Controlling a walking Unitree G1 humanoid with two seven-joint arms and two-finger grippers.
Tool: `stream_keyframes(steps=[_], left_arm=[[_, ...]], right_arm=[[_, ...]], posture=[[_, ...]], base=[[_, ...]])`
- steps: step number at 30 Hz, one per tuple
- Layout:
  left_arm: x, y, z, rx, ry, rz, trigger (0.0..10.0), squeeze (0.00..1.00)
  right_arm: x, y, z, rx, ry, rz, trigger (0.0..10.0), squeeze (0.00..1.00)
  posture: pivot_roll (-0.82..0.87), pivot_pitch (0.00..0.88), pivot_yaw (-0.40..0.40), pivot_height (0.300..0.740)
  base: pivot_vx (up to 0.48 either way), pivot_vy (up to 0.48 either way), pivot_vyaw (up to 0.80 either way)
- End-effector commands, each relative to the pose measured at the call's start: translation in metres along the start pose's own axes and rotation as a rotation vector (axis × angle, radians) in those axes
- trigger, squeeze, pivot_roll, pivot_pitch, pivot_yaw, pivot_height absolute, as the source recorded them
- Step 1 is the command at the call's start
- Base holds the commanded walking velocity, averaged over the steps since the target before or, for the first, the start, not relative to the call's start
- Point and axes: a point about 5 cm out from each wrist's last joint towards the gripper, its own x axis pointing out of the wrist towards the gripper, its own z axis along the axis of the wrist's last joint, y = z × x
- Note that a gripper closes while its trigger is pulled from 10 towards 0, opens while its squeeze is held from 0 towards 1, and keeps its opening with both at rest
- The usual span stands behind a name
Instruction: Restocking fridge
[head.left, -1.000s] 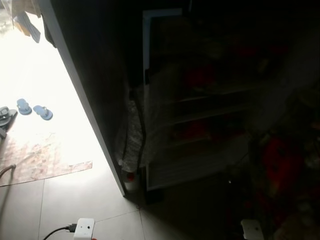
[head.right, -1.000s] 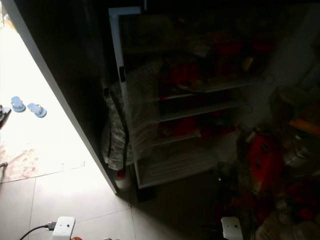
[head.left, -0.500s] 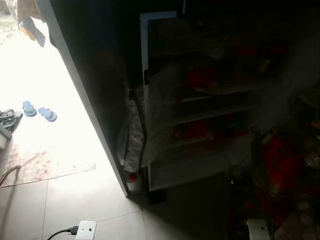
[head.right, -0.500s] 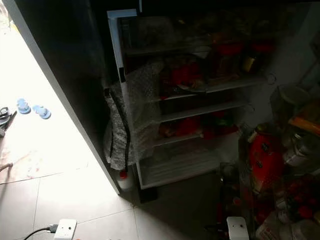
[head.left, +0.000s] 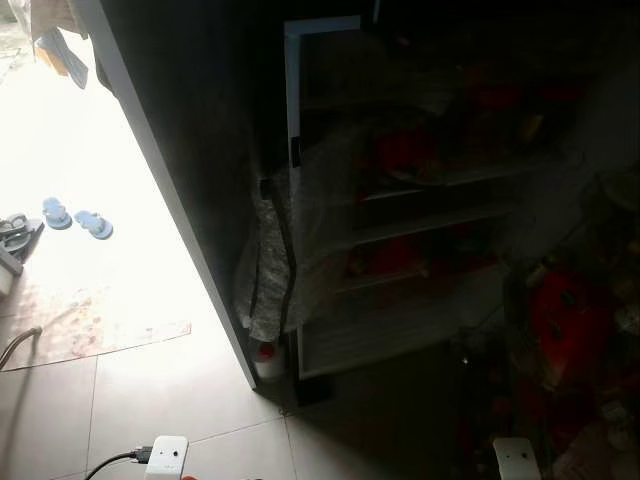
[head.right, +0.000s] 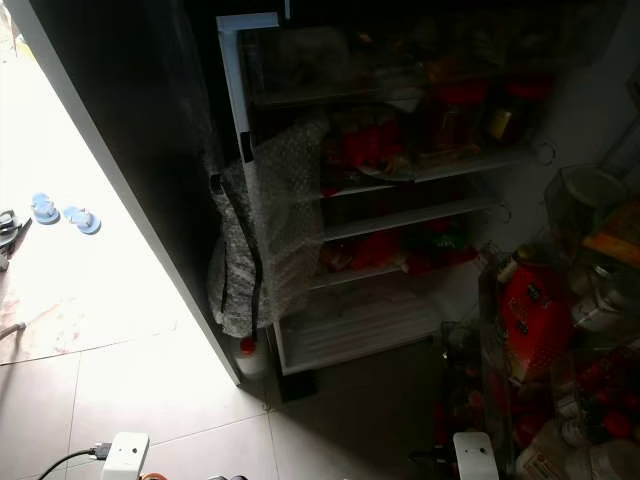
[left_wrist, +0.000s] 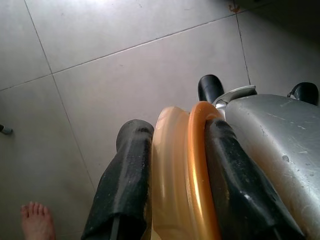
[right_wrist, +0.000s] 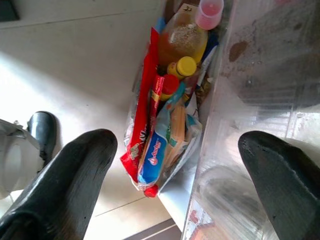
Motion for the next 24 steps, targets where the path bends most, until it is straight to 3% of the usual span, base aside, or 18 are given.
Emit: stream_keyframes(steps=[1,3,10,24], left_arm=[[0.001,-0.006,0.006,-0.026,-0.026,-0.041,10.0,0.0],[0.001,0.001,0.008,-0.028,-0.031,-0.031,10.0,0.0],[0.001,0.001,0.007,-0.03,-0.029,-0.032,10.0,0.0],[0.0,-0.01,-0.003,-0.026,0.001,-0.047,10.0,0.0]], right_arm=[[-0.003,-0.002,-0.015,-0.009,0.054,-0.023,10.0,0.0],[-0.003,-0.003,-0.018,-0.04,0.064,-0.036,10.0,0.0],[-0.005,-0.013,-0.025,-0.027,0.08,-0.072,10.0,0.0],[-0.007,-0.061,-0.02,-0.052,0.037,-0.214,10.0,0.0]], posture=[[-0.14,0.161,-0.031,0.74],[-0.14,0.166,-0.033,0.74],[-0.14,0.174,-0.034,0.74],[-0.15,0.179,-0.03,0.74]], base=[[0.0,0.0,0.0],[0.0,0.0,0.0],[0.0,0.0,0.0],[0.0,0.0,0.0]])
